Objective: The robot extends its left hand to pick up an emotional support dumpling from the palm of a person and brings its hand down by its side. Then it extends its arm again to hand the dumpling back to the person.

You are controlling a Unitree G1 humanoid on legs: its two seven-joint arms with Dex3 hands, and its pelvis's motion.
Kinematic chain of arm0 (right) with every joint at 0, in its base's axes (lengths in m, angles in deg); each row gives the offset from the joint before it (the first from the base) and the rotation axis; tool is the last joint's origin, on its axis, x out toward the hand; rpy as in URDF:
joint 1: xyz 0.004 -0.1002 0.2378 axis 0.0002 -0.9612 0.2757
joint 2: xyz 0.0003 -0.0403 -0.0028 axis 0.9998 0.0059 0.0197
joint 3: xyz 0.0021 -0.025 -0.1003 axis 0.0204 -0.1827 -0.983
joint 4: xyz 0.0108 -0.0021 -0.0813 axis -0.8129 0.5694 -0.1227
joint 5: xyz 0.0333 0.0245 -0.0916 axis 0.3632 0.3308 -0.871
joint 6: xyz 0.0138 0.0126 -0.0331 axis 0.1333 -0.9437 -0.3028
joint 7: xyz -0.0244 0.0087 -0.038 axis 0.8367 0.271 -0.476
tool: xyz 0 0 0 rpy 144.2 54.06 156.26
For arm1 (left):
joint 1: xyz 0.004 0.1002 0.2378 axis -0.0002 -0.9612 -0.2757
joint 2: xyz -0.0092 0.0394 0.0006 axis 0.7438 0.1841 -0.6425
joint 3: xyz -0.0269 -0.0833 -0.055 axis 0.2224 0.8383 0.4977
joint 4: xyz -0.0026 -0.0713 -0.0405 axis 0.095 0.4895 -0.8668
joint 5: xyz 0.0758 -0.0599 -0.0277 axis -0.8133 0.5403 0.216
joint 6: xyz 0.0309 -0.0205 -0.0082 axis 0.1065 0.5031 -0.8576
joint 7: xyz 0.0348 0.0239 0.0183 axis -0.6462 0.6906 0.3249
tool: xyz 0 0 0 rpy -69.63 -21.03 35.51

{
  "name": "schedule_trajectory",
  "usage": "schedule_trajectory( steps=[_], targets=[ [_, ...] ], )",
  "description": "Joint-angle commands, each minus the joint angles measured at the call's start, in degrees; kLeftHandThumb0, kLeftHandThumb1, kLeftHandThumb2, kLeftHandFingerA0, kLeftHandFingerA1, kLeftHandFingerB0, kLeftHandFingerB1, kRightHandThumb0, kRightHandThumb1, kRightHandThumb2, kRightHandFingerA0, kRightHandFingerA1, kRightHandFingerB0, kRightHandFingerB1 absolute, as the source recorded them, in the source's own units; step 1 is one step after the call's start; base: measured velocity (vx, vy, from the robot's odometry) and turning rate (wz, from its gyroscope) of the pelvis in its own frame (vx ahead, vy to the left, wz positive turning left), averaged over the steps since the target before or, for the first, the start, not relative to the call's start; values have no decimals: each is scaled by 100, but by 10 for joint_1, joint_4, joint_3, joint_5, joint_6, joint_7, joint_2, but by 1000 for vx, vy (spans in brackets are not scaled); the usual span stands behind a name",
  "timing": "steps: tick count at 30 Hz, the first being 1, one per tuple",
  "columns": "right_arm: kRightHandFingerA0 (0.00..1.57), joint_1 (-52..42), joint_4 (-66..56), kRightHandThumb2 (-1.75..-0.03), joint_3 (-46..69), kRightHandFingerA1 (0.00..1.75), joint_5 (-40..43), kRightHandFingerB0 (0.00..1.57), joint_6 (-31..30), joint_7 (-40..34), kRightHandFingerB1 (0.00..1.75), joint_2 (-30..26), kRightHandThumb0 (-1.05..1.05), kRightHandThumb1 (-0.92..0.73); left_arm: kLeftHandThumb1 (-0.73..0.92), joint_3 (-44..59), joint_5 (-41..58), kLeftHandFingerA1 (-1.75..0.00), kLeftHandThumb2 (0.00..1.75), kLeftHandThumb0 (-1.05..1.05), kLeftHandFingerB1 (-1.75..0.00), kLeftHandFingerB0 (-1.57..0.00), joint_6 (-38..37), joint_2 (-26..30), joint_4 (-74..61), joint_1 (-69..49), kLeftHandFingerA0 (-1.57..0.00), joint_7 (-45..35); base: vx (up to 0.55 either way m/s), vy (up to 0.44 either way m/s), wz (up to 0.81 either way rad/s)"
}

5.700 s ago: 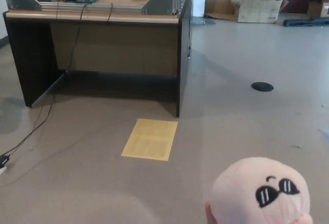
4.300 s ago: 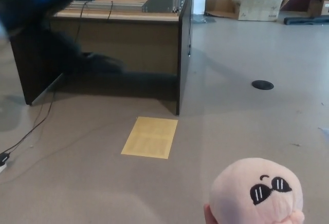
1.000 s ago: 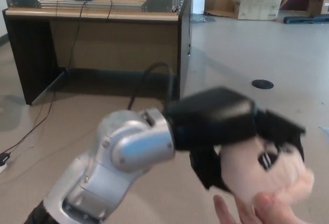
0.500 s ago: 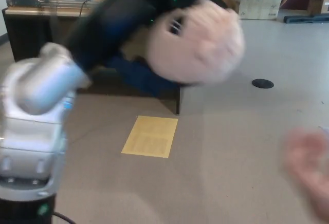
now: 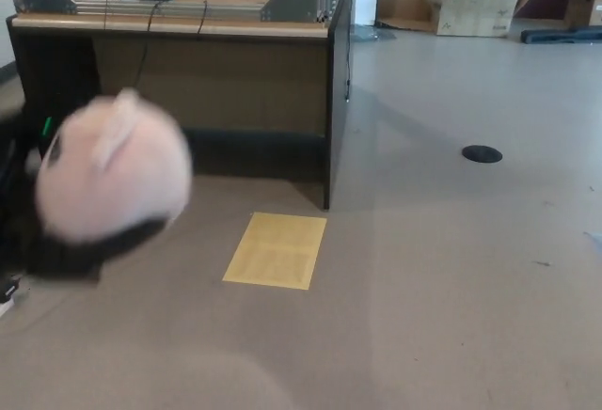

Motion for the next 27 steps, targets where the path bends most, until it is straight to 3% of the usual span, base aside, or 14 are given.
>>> schedule_trajectory(
  steps=[1, 7, 12, 17, 18, 27],
  targets=[
    [79, -29, 4, -59, 3, 54, 1, 65, 18, -21, 46, -9, -27, -64, 83, 99, 86, -155, 66, -5, -86, -74, 15, -35, 137, -233, -92, 9, 0, 0, 0],
    [79, -49, -5, -59, 4, 54, 0, 65, 24, -26, 46, -18, -27, -64, 80, 112, 103, -145, 63, -8, -85, -76, -13, -22, 230, -279, -100, 0, 0, 0, 0],
    [78, -62, -10, -59, 6, 54, 4, 66, 29, -25, 47, -16, -26, -64, 83, 93, 87, -152, 66, -2, -88, -81, -98, -2, 319, -302, -86, 5, 0, 0, 0],
    [78, -61, -7, -59, 6, 54, 4, 66, 34, -27, 47, -17, -26, -64, 83, 83, 97, -152, 66, -2, -88, -81, -119, 11, 354, -299, -86, 12, 0, 0, 0],
    [79, -58, -9, -59, 7, 54, 4, 66, 30, -28, 47, -16, -27, -65, 82, 81, 91, -154, 65, -6, -82, -80, -131, 16, 372, -290, -84, 27, 0, 0, 0],
    [77, -55, -13, -59, 9, 55, 7, 66, 27, -28, 47, -14, -27, -63, 80, 64, 111, -148, 71, -3, -89, -81, -148, 37, 401, -280, -95, 41, 0, 0, 0]
  ],
)
